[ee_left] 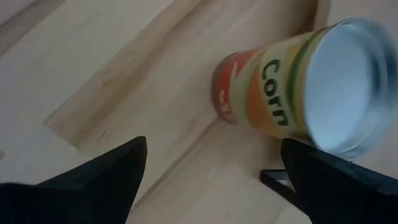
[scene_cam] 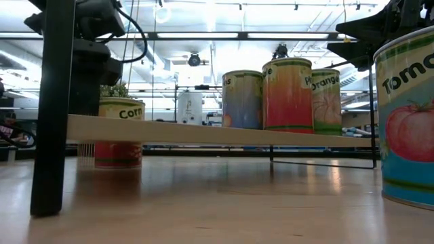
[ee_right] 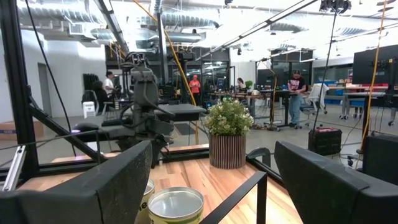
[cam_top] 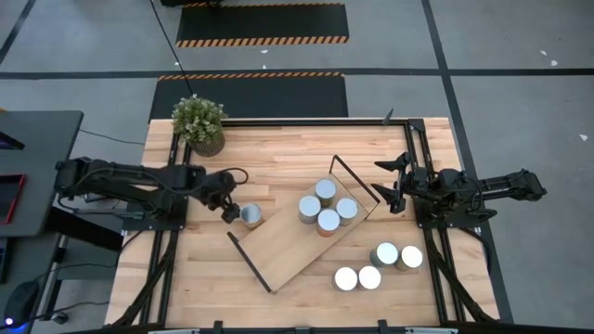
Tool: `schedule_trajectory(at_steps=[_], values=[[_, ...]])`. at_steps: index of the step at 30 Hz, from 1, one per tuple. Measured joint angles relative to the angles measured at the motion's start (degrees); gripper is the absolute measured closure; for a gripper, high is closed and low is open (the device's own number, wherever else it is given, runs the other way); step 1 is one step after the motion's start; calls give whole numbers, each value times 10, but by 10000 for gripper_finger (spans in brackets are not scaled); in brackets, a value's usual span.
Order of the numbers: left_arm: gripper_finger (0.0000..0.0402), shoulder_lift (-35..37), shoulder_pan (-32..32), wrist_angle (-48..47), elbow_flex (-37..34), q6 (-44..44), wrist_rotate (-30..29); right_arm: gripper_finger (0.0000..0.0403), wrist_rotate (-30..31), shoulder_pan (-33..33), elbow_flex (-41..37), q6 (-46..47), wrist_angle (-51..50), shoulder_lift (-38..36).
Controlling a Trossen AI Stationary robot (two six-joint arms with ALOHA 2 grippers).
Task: Pick and place cans onto a shelf
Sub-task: Put the canned corn on the shelf
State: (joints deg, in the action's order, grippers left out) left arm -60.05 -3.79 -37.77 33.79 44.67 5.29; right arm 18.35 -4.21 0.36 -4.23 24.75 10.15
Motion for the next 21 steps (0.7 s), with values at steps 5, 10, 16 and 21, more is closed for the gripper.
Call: schedule_trajectory(at_steps=[5, 10, 16, 21], values=[[26, 0, 8, -6, 35, -19, -3, 56, 0, 0, 0, 0, 0, 0], [26, -5, 10, -19, 63, -20, -18, 56, 0, 0, 0, 0, 0, 0], [26, -46, 15, -61, 121, -22, -36, 56, 0, 0, 0, 0, 0, 0], [26, -119, 25, -107, 184, -38, -50, 56, 0, 0, 0, 0, 0, 0]])
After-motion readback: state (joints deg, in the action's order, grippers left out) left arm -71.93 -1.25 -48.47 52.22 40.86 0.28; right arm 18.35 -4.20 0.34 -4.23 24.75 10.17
